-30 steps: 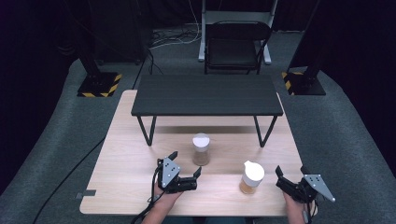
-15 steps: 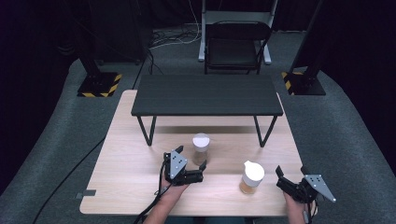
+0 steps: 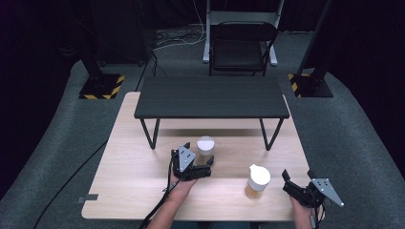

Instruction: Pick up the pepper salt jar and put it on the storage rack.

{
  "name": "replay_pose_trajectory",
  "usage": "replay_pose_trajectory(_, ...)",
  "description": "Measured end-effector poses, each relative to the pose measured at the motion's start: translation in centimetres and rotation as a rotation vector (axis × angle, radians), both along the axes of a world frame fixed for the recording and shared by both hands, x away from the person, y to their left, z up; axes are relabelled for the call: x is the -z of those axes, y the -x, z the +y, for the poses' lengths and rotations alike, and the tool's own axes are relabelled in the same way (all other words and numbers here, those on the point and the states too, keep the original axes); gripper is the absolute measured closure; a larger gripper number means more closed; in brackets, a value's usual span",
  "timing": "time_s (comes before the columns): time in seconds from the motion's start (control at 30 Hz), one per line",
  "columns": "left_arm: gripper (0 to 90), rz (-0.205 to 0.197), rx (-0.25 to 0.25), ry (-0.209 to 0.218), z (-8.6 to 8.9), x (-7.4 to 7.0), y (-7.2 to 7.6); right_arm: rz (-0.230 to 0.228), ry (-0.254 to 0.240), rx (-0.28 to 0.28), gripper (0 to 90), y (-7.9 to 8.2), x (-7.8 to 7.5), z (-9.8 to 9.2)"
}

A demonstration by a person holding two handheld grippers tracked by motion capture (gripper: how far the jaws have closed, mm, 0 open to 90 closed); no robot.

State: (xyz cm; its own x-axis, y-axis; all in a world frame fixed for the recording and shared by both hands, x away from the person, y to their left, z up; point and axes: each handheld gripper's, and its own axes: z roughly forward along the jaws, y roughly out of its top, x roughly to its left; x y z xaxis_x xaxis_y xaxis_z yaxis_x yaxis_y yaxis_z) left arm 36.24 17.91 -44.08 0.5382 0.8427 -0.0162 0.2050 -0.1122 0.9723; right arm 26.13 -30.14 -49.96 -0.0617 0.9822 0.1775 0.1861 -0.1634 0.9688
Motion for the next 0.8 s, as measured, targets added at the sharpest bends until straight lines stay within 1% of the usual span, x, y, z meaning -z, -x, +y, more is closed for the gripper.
replay_pose_trajectory(0.07, 1.8, 0.001, 0.004, -0.016, -0.4, -0.3, -0.4, -0.001, -0.007, 0.001, 0.0, 0.0, 0.0, -0.1)
replay_pose_trajectory(0.13, 1.9, 0.003, 0.0, -0.023, -0.6, -0.4, -0.5, -0.001, -0.012, 0.001, 0.0, 0.0, 0.1, -0.1)
replay_pose_trajectory(0.23, 2.0, 0.021, -0.02, 0.0, -0.7, -0.7, -1.1, -0.003, -0.016, 0.001, 0.0, 0.0, 0.1, -0.2)
replay_pose_trajectory(0.27, 2.0, 0.027, -0.021, -0.008, -0.9, -0.8, -1.3, -0.001, -0.013, 0.003, 0.0, 0.0, 0.1, -0.1)
replay_pose_trajectory(0.3, 2.0, 0.026, -0.017, -0.031, -1.1, -1.1, -1.5, 0.005, -0.004, 0.001, 0.0, -0.1, -0.1, 0.0)
replay_pose_trajectory(0.33, 2.1, 0.028, -0.009, -0.038, -1.2, -1.2, -1.6, 0.006, -0.002, 0.0, 0.0, -0.1, -0.1, 0.0)
replay_pose_trajectory(0.43, 2.5, 0.035, -0.003, -0.045, -1.4, -1.3, -1.9, 0.005, -0.006, 0.0, 0.0, -0.1, -0.1, -0.1)
replay_pose_trajectory(0.47, 2.9, 0.041, -0.002, -0.046, -1.5, -1.3, -2.1, 0.005, -0.015, -0.001, 0.0, -0.1, 0.0, -0.2)
replay_pose_trajectory(0.5, 6.4, 0.052, 0.0, -0.044, -1.5, -1.3, -2.2, 0.002, -0.018, -0.001, 0.0, -0.1, 0.0, -0.2)
replay_pose_trajectory(0.53, 12.3, 0.076, 0.002, -0.048, -1.6, -1.3, -2.6, 0.0, -0.021, -0.003, 0.0, 0.0, 0.1, -0.3)
replay_pose_trajectory(0.57, 18.6, 0.076, 0.002, -0.048, -1.6, -1.3, -2.6, 0.0, -0.021, -0.003, 0.0, 0.0, 0.1, -0.3)
replay_pose_trajectory(0.6, 22.9, 0.082, -0.009, -0.063, -1.8, -1.4, -2.6, 0.0, -0.027, -0.002, 0.0, 0.0, 0.1, -0.3)
replay_pose_trajectory(0.63, 22.9, 0.082, -0.011, -0.073, -1.9, -1.4, -2.6, 0.0, -0.027, -0.002, 0.0, 0.0, 0.1, -0.3)
replay_pose_trajectory(0.67, 31.7, 0.086, 0.004, -0.072, -1.7, -1.4, -2.8, 0.0, -0.029, -0.002, 0.0, 0.0, 0.1, -0.3)
replay_pose_trajectory(0.7, 33.2, 0.092, 0.003, -0.073, -1.8, -1.5, -2.8, -0.001, -0.029, -0.002, 0.0, 0.0, 0.1, -0.3)
replay_pose_trajectory(0.73, 33.4, 0.092, 0.003, -0.073, -1.8, -1.5, -2.8, -0.001, -0.029, -0.002, 0.0, 0.0, 0.1, -0.3)
replay_pose_trajectory(0.8, 33.5, 0.104, 0.005, -0.081, -1.8, -1.9, -2.9, -0.001, -0.028, -0.006, 0.0, 0.0, 0.1, -0.4)
